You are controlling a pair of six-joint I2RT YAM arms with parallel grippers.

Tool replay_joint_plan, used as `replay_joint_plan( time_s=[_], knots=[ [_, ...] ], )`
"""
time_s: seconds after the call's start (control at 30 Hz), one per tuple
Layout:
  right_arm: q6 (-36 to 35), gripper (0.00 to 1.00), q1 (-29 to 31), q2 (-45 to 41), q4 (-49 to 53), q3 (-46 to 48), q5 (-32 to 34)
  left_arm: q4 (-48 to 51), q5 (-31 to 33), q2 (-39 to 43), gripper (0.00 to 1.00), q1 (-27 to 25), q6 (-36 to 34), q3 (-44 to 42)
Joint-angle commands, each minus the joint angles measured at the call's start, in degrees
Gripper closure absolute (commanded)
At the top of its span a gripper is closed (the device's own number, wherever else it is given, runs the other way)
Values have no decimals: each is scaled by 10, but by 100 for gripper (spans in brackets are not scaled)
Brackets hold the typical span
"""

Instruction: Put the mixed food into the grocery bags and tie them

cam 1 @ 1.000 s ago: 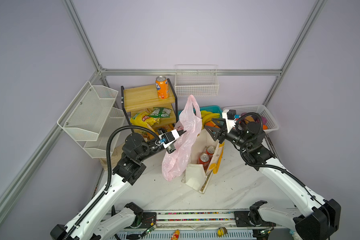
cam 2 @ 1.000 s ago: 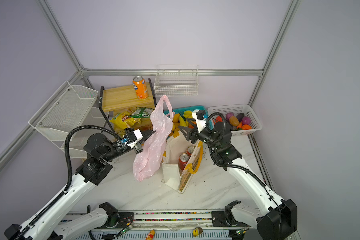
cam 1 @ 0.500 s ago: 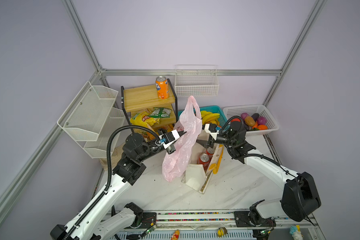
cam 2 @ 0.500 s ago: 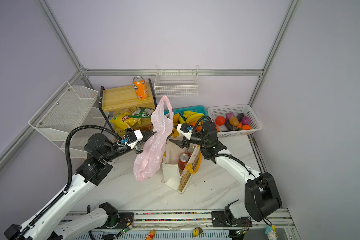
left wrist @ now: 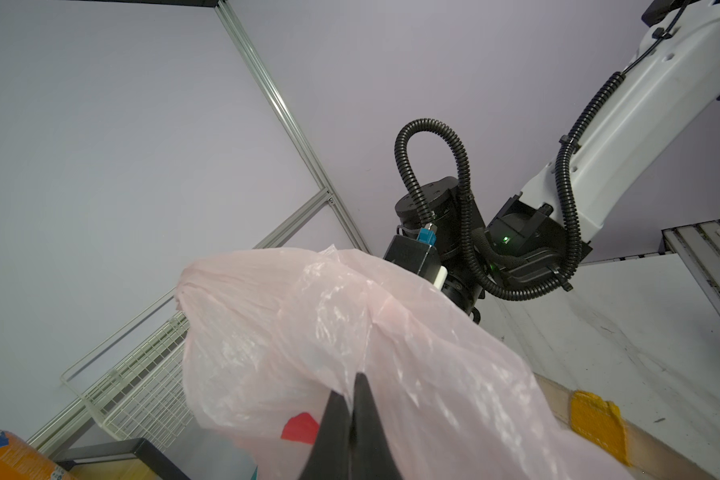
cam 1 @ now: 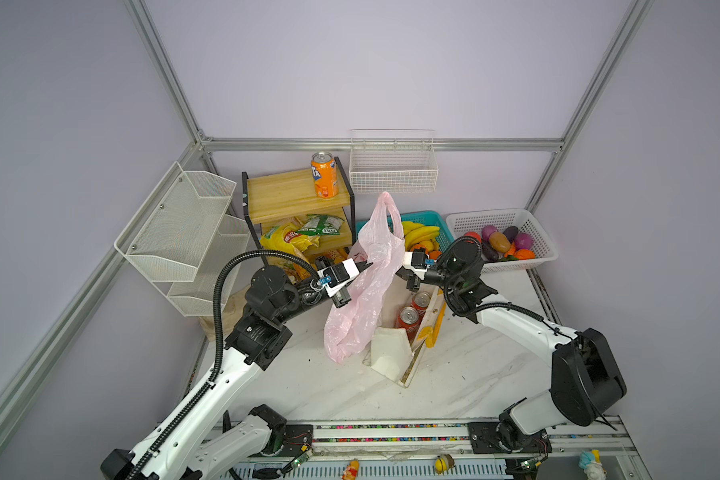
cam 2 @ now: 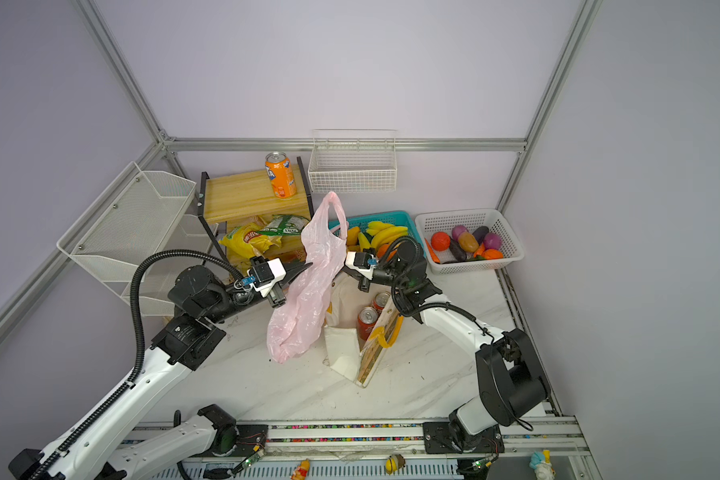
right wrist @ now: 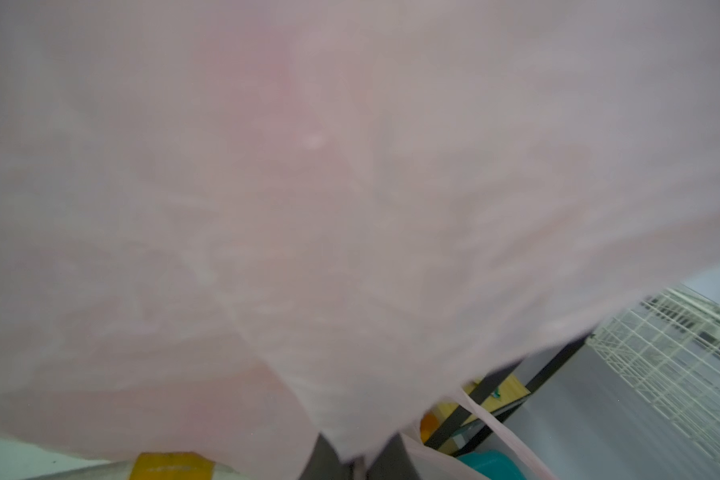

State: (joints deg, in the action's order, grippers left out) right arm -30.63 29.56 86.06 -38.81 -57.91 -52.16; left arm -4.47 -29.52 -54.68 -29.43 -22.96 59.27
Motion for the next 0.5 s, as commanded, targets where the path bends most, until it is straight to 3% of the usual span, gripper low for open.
replay_joint_plan(
  time_s=[0.0,0.13,0.23,0.4,0.47],
  knots=[
    [-16,100,1,-26,-58,14,33,6,20,23,100,14,12,11],
    [5,100,8,-19,-72,-21,85,46,64,51,100,31,0,-19],
    [-29,100,32,2,-47,-61,133,81,129,79,100,35,1,-43],
    [-130,100,69,17,-34,-60,203,190,166,122,61,35,69,-60],
    [-156,100,74,11,-40,-39,226,223,171,150,52,35,131,-65]
  ],
)
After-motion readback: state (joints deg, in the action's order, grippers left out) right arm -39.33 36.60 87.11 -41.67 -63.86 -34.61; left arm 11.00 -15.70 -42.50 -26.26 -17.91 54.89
